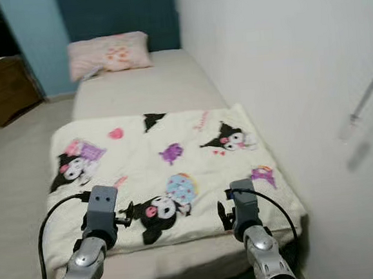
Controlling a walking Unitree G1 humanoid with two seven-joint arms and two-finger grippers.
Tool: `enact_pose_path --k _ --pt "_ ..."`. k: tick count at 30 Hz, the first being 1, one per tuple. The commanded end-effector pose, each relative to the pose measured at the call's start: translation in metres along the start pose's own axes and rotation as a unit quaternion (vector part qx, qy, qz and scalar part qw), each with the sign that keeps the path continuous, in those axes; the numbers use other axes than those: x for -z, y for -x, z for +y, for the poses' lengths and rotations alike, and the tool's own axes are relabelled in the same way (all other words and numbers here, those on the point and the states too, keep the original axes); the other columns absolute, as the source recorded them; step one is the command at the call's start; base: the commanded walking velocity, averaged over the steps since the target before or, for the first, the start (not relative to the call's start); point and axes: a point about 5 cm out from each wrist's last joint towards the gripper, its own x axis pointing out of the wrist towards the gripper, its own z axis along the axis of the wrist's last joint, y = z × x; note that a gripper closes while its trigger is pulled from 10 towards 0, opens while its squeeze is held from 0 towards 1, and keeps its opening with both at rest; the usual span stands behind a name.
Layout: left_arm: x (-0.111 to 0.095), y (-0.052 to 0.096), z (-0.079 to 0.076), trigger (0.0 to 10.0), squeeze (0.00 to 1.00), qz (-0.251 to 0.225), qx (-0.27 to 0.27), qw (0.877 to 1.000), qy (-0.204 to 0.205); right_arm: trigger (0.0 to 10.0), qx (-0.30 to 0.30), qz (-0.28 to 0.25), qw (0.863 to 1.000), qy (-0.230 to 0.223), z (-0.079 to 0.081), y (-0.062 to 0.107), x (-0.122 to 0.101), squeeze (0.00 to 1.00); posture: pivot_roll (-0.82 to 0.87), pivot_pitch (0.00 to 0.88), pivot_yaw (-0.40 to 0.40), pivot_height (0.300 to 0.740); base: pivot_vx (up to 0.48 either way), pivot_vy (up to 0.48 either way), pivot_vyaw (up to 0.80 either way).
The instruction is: Clean up the room
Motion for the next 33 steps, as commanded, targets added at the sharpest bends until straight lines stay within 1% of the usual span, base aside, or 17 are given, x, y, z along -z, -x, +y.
enact_pose_path --k 1,4,6,8,9,13,18,19,20,21,23,26,28,31,33 --pt "0.004 0.001 0.003 10.0 0.0 0.006 -0.008 1.0 -0.006 10.0 0.002 0.002 1.0 -0.01 0.0 0.001 0.003 0.0 -0.03 0.091 -0.027 0.74 0.0 0.0 -0.8" --pt "0.004 0.002 0.005 10.0 0.0 0.005 -0.015 1.0 -0.002 10.0 -0.007 0.002 1.0 -0.003 0.002 0.0 0.002 0.0 -0.03 0.092 -0.028 0.74 0.0 0.0 0.0" --pt "0.008 0.003 0.007 10.0 0.0 0.015 -0.028 0.999 0.015 10.0 -0.022 -0.001 1.0 -0.003 0.006 -0.001 0.0 0.0 -0.03 0.093 -0.028 0.74 0.0 0.0 0.0" --pt "0.008 0.003 0.007 10.0 0.0 0.015 -0.028 0.999 0.015 10.0 -0.022 -0.001 1.0 -0.003 0.006 -0.001 0.0 0.0 -0.03 0.093 -0.028 0.74 0.0 0.0 0.0" --pt "0.015 0.007 0.009 10.0 0.0 0.03 -0.038 0.998 0.032 10.0 -0.042 0.0 0.999 0.007 0.012 -0.003 -0.002 0.0 -0.03 0.095 -0.031 0.74 0.0 0.0 0.0" --pt "0.019 0.013 0.01 10.0 0.0 0.032 -0.043 0.998 0.036 10.0 -0.064 -0.002 0.998 0.024 0.018 -0.004 -0.003 0.0 -0.02 0.095 -0.034 0.74 0.0 0.0 0.8" --pt "0.021 0.017 0.008 10.0 0.0 0.029 -0.041 0.998 0.038 10.0 -0.082 -0.003 0.996 0.02 0.022 -0.004 -0.004 0.0 -0.02 0.089 -0.034 0.74 0.0 0.0 0.8" --pt "0.022 0.018 0.007 10.0 0.0 0.031 -0.039 0.998 0.039 10.0 -0.085 -0.001 0.996 0.008 0.023 -0.004 -0.003 0.0 -0.02 0.088 -0.033 0.74 0.0 0.0 0.43" --pt "0.022 0.018 0.007 10.0 0.0 0.031 -0.039 0.998 0.039 10.0 -0.085 -0.001 0.996 0.008 0.023 -0.004 -0.003 0.0 -0.02 0.088 -0.033 0.74 0.0 0.0 0.43" --pt "0.024 0.019 0.002 10.0 0.0 0.035 -0.027 0.998 0.033 10.0 -0.083 0.0 0.997 0.004 0.022 -0.005 -0.003 0.0 -0.02 0.086 -0.033 0.74 0.0 0.0 0.0" --pt "0.025 0.019 -0.001 10.0 0.0 0.041 -0.014 0.999 0.025 10.0 -0.079 -0.001 0.997 0.005 0.021 -0.005 -0.004 0.0 -0.02 0.084 -0.034 0.74 0.0 0.0 0.0" --pt "0.025 0.019 -0.002 10.0 0.0 0.042 -0.01 0.999 0.022 10.0 -0.077 -0.001 0.997 0.005 0.021 -0.005 -0.004 0.0 -0.02 0.084 -0.033 0.74 0.0 0.0 0.0" --pt "0.025 0.017 -0.005 10.0 0.0 0.045 0.003 0.999 0.011 10.0 -0.067 -0.002 0.998 0.004 0.019 -0.006 -0.005 0.0 -0.01 0.082 -0.034 0.74 0.0 0.0 0.0" --pt "0.025 0.016 -0.006 10.0 0.0 0.047 0.01 0.999 0.009 10.0 -0.062 -0.002 0.998 0.001 0.017 -0.006 -0.005 0.0 -0.01 0.082 -0.034 0.74 0.0 0.0 0.0" --pt "0.024 0.013 -0.008 10.0 0.0 0.053 0.02 0.998 0.01 10.0 -0.053 0.001 0.999 -0.005 0.015 -0.006 -0.005 0.0 -0.02 0.079 -0.03 0.731 0.0 0.0 0.0"
